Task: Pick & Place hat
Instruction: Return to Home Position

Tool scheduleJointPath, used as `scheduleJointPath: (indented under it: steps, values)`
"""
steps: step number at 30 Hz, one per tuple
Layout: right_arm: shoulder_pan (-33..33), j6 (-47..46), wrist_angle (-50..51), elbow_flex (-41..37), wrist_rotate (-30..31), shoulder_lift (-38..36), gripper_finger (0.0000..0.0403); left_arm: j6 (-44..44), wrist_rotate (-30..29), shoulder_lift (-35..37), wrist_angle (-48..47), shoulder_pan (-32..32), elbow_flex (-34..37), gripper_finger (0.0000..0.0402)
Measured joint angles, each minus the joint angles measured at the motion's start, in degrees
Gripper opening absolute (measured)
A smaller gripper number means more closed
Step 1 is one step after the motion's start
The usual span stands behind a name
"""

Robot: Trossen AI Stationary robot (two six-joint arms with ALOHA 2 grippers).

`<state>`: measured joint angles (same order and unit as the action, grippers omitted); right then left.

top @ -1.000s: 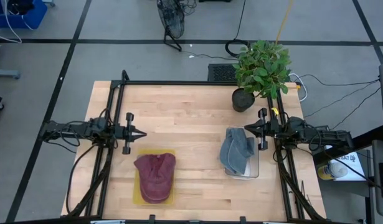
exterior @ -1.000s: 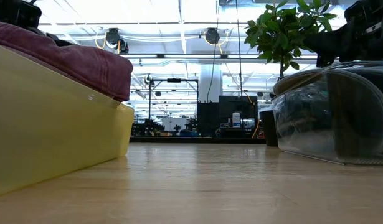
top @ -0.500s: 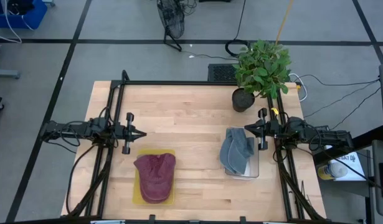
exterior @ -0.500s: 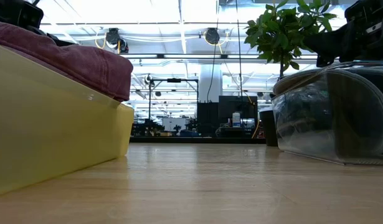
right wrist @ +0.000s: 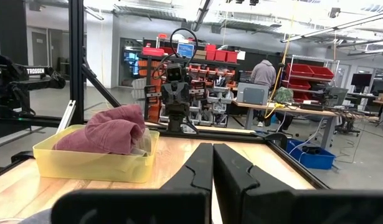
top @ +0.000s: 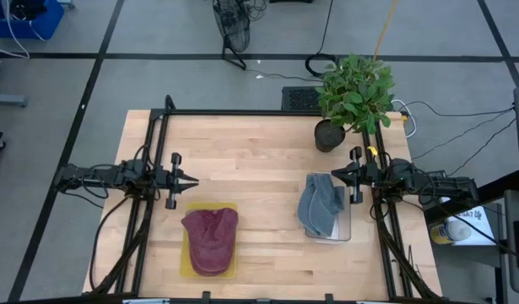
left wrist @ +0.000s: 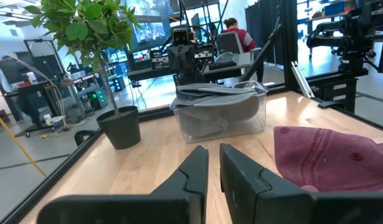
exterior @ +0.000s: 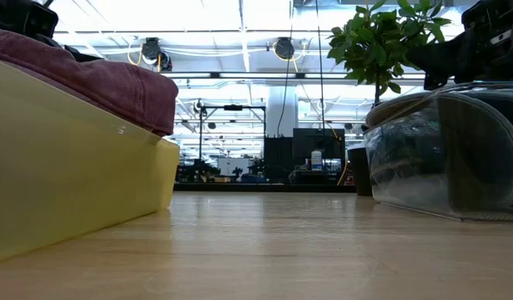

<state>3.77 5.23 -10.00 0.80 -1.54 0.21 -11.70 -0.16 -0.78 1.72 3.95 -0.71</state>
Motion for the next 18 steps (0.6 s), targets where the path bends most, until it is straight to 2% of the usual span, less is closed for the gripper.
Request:
scheduleJointPath:
  steps: [18]
  values:
    - [0.0,0.0,0.0,0.0,0.0,0.0,0.0,0.0,0.0,0.0,0.0,0.0,0.0,0.0035]
